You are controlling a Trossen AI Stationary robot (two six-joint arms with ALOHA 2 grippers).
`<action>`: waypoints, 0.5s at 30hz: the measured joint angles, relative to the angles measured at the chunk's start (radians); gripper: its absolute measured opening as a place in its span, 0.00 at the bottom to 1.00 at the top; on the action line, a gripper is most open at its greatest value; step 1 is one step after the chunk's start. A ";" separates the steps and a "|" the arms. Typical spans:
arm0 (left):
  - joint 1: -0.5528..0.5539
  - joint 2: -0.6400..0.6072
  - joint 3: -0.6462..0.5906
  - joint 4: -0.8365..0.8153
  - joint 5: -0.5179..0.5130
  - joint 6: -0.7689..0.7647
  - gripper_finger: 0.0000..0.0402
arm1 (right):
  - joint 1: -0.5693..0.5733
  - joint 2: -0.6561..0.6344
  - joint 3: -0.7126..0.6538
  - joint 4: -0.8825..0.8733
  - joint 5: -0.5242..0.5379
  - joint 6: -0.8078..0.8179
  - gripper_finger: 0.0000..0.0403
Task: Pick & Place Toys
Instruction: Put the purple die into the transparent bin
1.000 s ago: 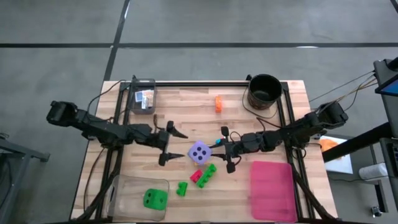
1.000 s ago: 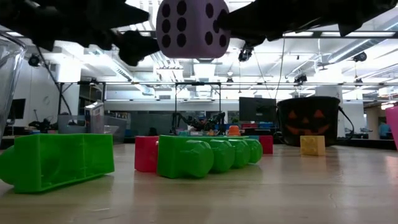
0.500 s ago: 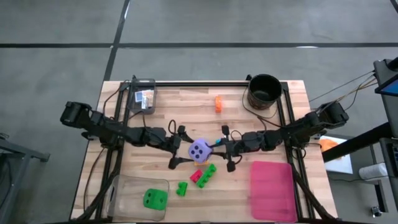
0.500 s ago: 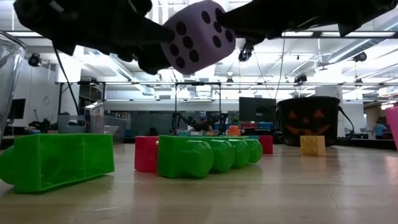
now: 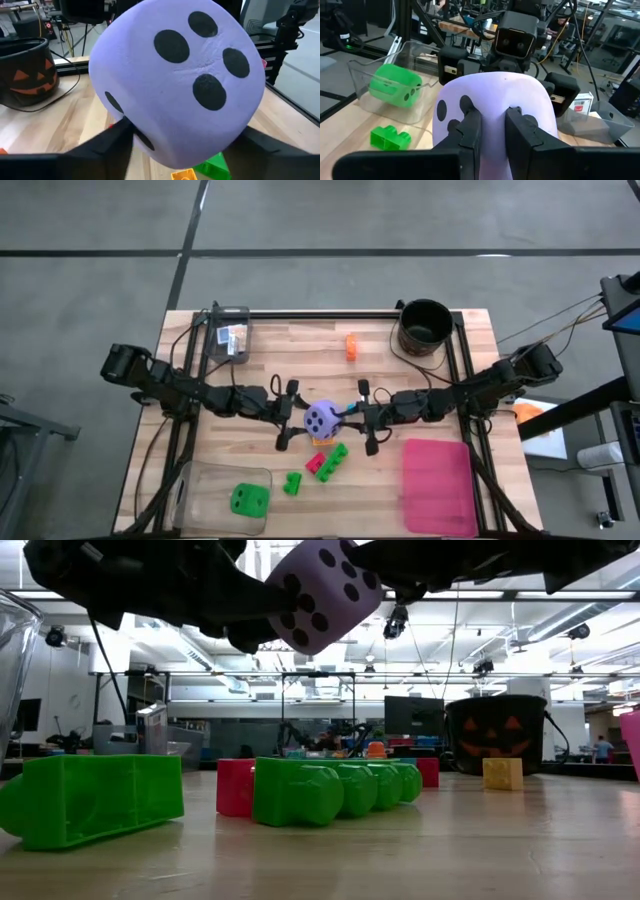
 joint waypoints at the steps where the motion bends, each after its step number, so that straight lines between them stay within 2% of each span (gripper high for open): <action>1: -0.001 0.000 0.000 0.000 0.000 0.004 0.56 | 0.000 0.000 0.000 0.000 0.000 0.002 0.13; 5: -0.008 0.000 0.000 -0.001 -0.008 0.041 0.43 | 0.000 0.000 0.000 -0.002 -0.001 0.005 0.12; 15: -0.023 -0.002 0.002 0.006 -0.011 0.103 0.40 | 0.000 0.001 0.000 -0.005 -0.014 -0.001 0.11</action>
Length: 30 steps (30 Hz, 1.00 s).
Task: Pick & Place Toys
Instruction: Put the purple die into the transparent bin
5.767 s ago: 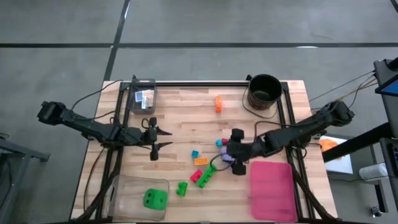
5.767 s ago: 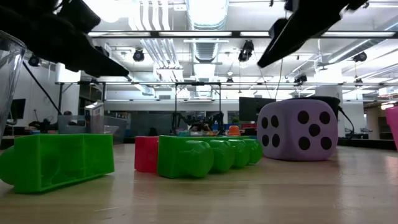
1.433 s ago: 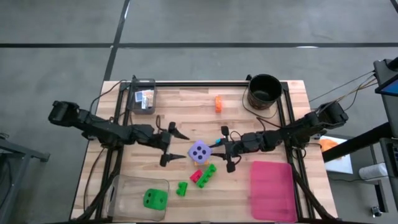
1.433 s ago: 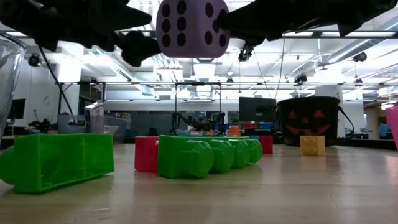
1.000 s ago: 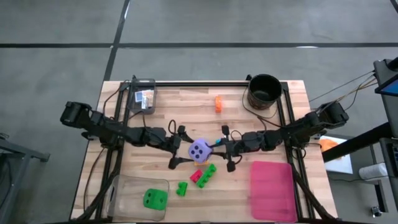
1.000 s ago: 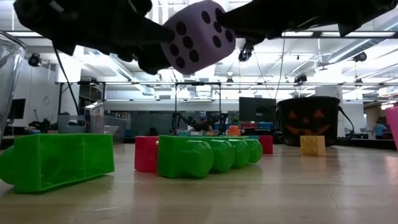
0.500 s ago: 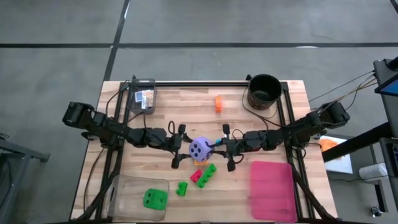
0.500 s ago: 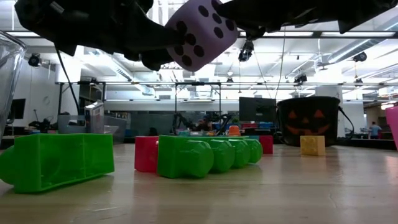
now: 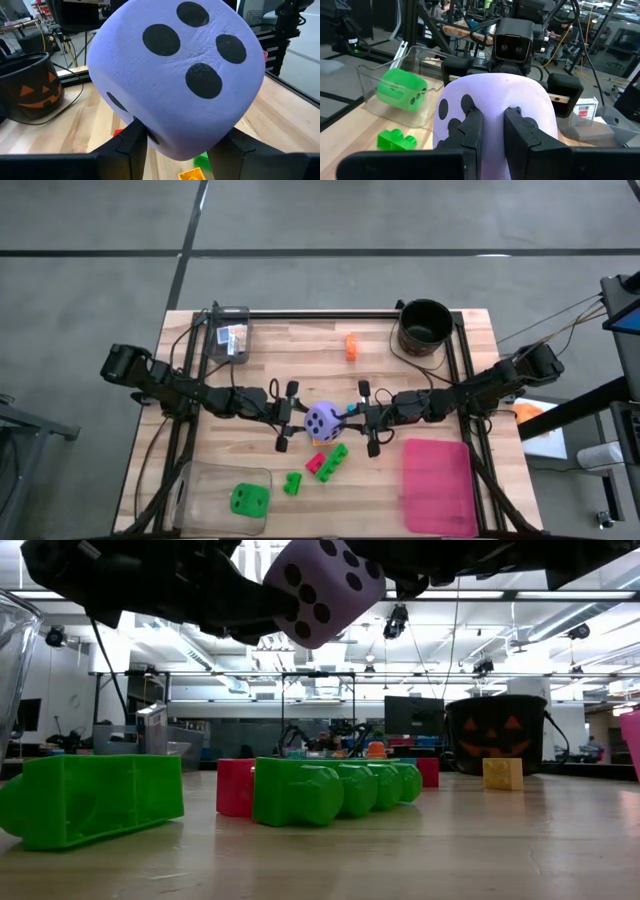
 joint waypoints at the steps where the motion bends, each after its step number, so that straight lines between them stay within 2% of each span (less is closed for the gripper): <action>1: 0.000 0.000 0.000 0.000 0.001 0.006 0.40 | 0.000 0.000 0.000 0.000 0.000 -0.001 0.11; 11: 0.000 -0.001 0.000 0.001 0.011 0.012 0.39 | 0.000 0.002 -0.002 0.026 0.000 0.000 0.12; 13: 0.000 -0.003 0.000 0.004 0.018 0.013 0.39 | 0.000 0.004 -0.002 0.067 0.001 0.008 0.20; 19: 0.000 -0.003 0.000 0.026 0.034 0.015 0.34 | 0.004 -0.004 0.000 0.104 -0.001 0.019 0.56; 22: -0.001 -0.003 0.000 0.031 0.054 0.016 0.33 | 0.008 -0.007 -0.001 0.109 -0.003 0.018 0.70; 26: -0.001 -0.003 0.000 0.041 0.080 0.015 0.31 | 0.013 -0.007 -0.002 0.136 -0.003 -0.004 0.81; 30: -0.001 -0.004 0.000 0.054 0.091 0.014 0.30 | 0.016 -0.007 -0.002 0.163 -0.005 -0.013 0.85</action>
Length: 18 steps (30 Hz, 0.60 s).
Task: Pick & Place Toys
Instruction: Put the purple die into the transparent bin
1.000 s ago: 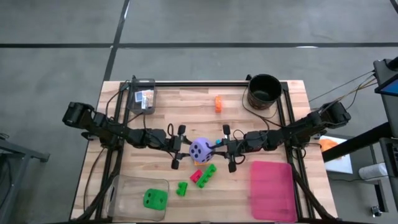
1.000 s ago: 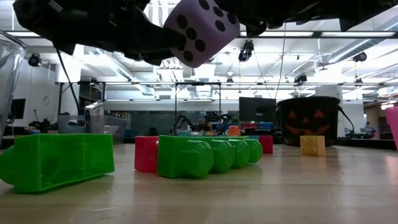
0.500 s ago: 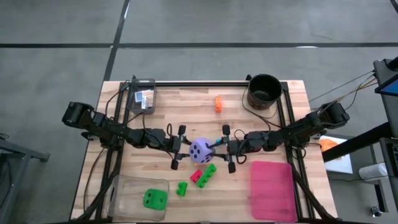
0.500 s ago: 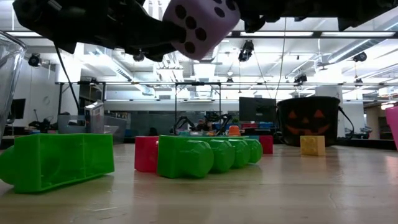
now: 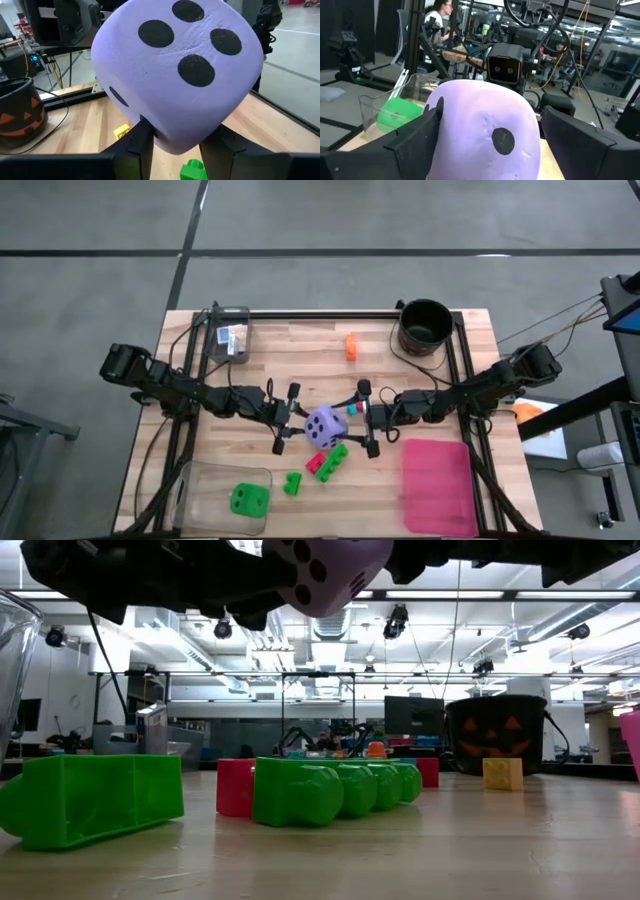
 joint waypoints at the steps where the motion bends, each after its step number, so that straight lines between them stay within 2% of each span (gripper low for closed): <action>1: 0.000 0.000 0.000 0.001 0.004 -0.003 0.30 | 0.000 0.000 0.000 0.000 0.000 0.001 0.85; 10: 0.001 0.000 -0.002 0.001 0.078 -0.015 0.26 | -0.005 0.011 0.000 0.007 -0.039 0.012 0.85; 18: 0.001 0.000 -0.002 0.082 0.141 -0.023 0.22 | -0.004 0.013 0.002 0.129 -0.118 -0.026 0.85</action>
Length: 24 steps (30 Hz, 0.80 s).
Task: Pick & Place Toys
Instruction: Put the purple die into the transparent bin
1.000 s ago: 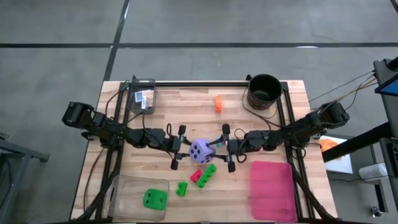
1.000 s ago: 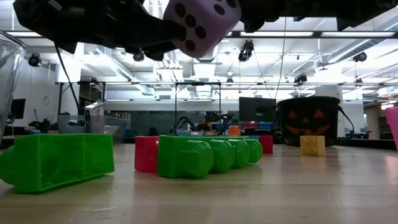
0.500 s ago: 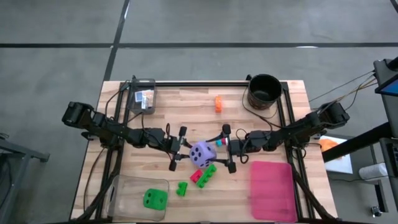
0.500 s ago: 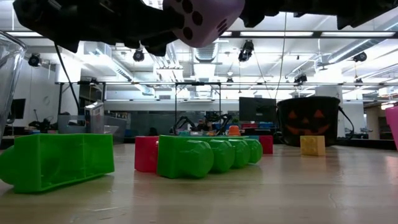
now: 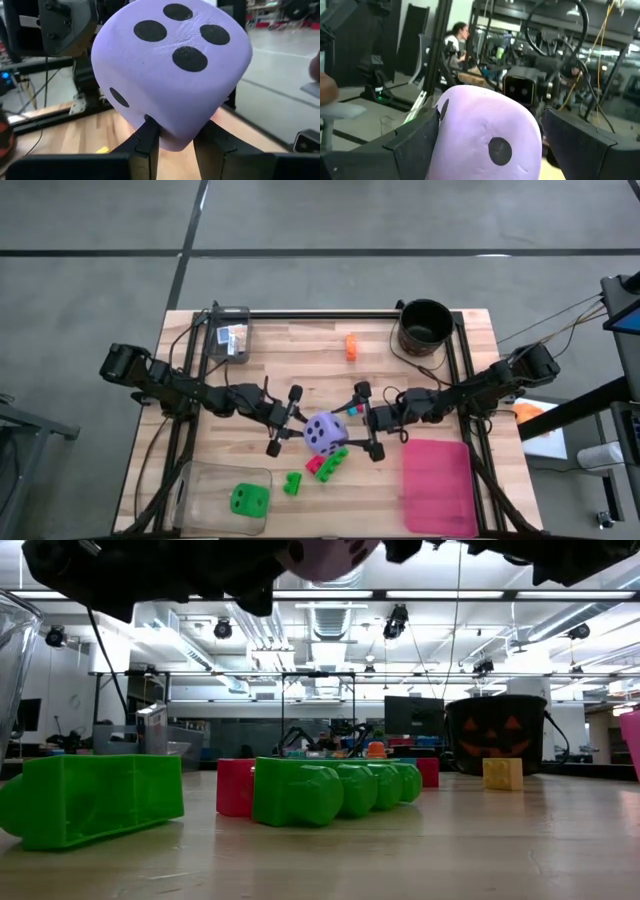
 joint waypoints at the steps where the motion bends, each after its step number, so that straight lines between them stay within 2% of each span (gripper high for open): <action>1: 0.000 0.000 0.000 0.010 0.008 -0.003 0.21 | 0.001 0.000 0.003 0.009 -0.002 -0.010 0.85; 10: -0.002 0.001 -0.001 0.052 0.077 -0.007 0.15 | -0.001 -0.011 0.027 0.177 -0.165 -0.048 0.85; 14: -0.001 0.001 -0.001 0.085 0.113 -0.038 0.13 | 0.000 -0.015 0.025 0.202 -0.188 -0.049 0.85; 18: -0.001 0.001 -0.001 0.121 0.195 -0.085 0.13 | -0.001 -0.019 0.010 0.203 -0.196 -0.045 0.85; 24: -0.002 -0.055 -0.013 0.073 0.393 -0.111 0.11 | -0.001 -0.055 -0.041 0.206 -0.290 0.037 0.85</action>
